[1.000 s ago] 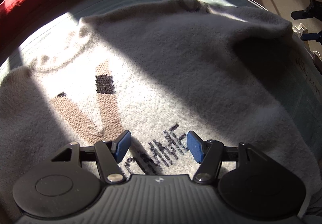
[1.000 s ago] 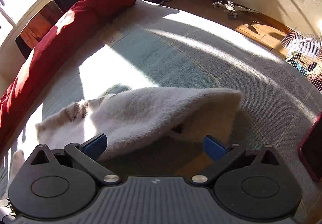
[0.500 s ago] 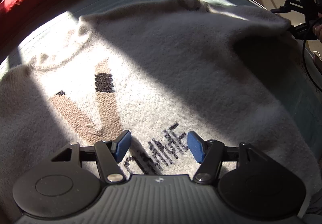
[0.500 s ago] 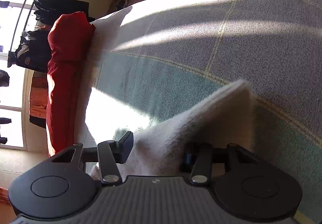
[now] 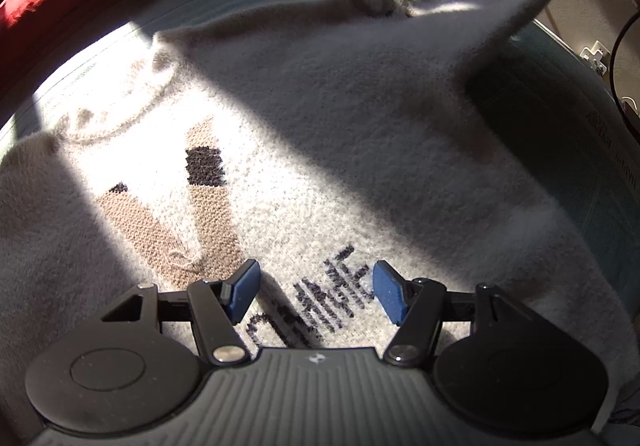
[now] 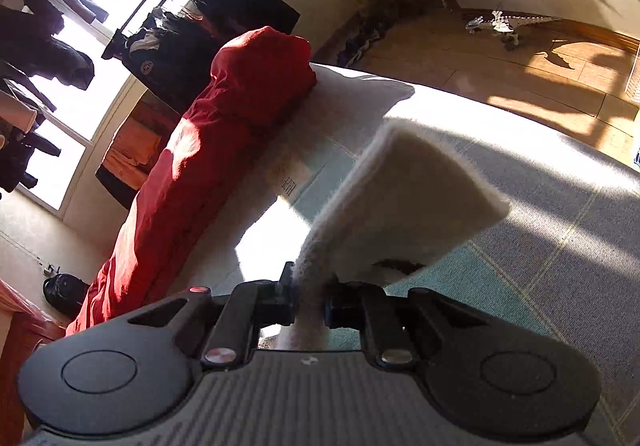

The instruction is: Fold clothes

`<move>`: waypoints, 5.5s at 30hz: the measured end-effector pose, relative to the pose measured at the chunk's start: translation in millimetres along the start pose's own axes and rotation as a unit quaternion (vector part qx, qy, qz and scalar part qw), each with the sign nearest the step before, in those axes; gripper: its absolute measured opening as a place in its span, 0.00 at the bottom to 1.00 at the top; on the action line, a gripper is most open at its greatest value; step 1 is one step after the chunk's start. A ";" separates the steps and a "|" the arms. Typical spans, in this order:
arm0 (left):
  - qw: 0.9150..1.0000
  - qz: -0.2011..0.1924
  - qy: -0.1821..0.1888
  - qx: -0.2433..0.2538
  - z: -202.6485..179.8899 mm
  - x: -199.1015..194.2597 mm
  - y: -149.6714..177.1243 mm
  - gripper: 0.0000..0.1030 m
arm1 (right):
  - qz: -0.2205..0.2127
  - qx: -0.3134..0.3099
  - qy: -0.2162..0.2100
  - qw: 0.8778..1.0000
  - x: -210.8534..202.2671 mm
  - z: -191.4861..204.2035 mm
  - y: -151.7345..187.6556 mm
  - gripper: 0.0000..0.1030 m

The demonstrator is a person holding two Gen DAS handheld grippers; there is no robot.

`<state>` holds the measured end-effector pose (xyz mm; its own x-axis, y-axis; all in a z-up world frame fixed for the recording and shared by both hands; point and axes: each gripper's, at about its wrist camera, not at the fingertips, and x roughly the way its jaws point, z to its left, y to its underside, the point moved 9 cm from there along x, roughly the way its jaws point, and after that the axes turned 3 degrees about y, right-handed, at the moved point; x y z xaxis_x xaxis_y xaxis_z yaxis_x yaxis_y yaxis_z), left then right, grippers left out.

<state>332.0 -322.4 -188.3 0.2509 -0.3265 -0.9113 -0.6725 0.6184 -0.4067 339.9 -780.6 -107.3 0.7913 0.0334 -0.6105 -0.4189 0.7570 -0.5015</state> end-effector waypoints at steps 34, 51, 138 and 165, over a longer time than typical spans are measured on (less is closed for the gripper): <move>1.000 0.007 0.007 0.012 2.9 4.8 2.1 0.65 | 0.092 -0.053 0.210 0.972 55.5 -136.8 24.9 0.57; 1.000 -0.011 0.005 0.024 4.9 -0.2 -15.3 0.65 | 0.051 -0.193 0.313 0.929 66.3 -86.3 -6.6 0.31; 0.999 -0.011 -0.029 -0.005 11.5 10.8 -34.5 0.68 | 0.108 -0.245 0.204 0.941 109.7 9.6 93.6 0.95; 0.999 0.004 -0.013 -0.029 8.5 29.8 -35.0 0.75 | 0.103 -0.211 0.175 0.956 73.1 -60.8 66.8 1.00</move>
<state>368.9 -347.7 -201.8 0.2625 -0.3017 -0.9166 -0.7144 0.5778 -0.3948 342.6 -767.2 -222.7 0.5060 -0.1241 -0.8536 -0.7502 0.4251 -0.5065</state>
